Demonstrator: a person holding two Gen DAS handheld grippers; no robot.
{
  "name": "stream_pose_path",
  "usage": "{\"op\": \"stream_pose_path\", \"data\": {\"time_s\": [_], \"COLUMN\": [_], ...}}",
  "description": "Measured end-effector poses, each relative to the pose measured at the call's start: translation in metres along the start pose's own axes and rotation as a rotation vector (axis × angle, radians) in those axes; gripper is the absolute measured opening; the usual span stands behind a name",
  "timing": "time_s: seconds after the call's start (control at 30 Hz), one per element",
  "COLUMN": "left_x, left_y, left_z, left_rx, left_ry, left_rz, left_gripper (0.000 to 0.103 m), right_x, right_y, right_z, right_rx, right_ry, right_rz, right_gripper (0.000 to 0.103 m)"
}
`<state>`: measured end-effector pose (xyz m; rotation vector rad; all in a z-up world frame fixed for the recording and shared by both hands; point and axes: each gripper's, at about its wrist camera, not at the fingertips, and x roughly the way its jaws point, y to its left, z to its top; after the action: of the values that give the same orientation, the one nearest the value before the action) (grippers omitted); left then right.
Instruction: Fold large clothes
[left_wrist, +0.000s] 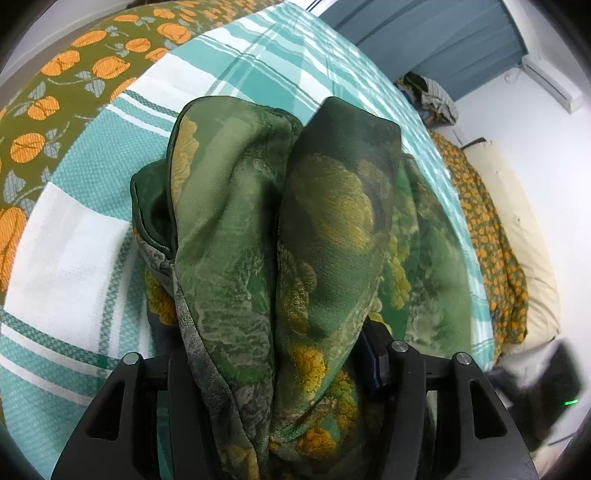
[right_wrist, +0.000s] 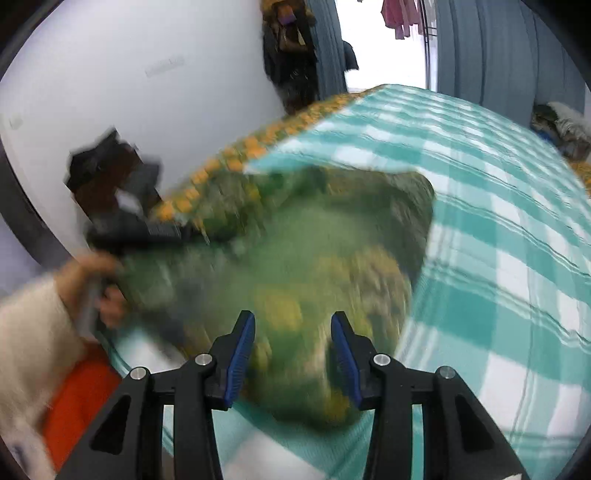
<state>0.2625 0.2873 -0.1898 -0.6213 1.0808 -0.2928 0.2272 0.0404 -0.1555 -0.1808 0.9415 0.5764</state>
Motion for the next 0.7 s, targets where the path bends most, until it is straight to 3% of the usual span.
{"op": "stream_pose_path", "data": {"time_s": [0.07, 0.17, 0.23, 0.33, 0.4, 0.53, 0.6, 0.63, 0.7], "left_x": [-0.002, -0.016, -0.038, -0.079, -0.096, -0.092, -0.082, -0.075, -0.061], "left_y": [-0.006, -0.016, -0.021, -0.014, 0.005, 0.05, 0.065, 0.07, 0.08], "left_z": [-0.002, -0.003, -0.004, -0.012, -0.017, -0.027, -0.032, -0.034, -0.036], "left_rx": [0.009, 0.008, -0.015, -0.036, -0.077, -0.205, -0.266, -0.294, -0.332], "left_ry": [-0.009, -0.023, -0.042, -0.144, -0.196, -0.179, -0.168, -0.165, -0.158], "left_rz": [0.026, 0.036, -0.013, -0.08, -0.085, -0.1, -0.167, -0.205, -0.27], "left_gripper": [0.06, 0.063, 0.075, 0.096, 0.097, 0.096, 0.096, 0.096, 0.096], "right_x": [0.021, 0.013, -0.007, -0.031, -0.03, 0.001, 0.031, 0.051, 0.07], "right_y": [-0.005, 0.013, 0.023, 0.04, 0.053, 0.08, 0.088, 0.093, 0.099], "right_z": [-0.008, 0.003, 0.014, 0.033, 0.045, 0.065, 0.065, 0.062, 0.052], "right_rx": [0.009, -0.053, -0.083, -0.148, -0.181, -0.204, -0.208, -0.212, -0.223], "right_ry": [0.02, 0.023, -0.017, -0.11, -0.146, -0.185, -0.131, -0.061, -0.02], "right_rz": [-0.029, -0.104, -0.088, -0.054, -0.014, 0.064, 0.111, 0.118, 0.102], "right_gripper": [0.044, 0.046, 0.046, 0.046, 0.046, 0.046, 0.046, 0.047, 0.048]}}
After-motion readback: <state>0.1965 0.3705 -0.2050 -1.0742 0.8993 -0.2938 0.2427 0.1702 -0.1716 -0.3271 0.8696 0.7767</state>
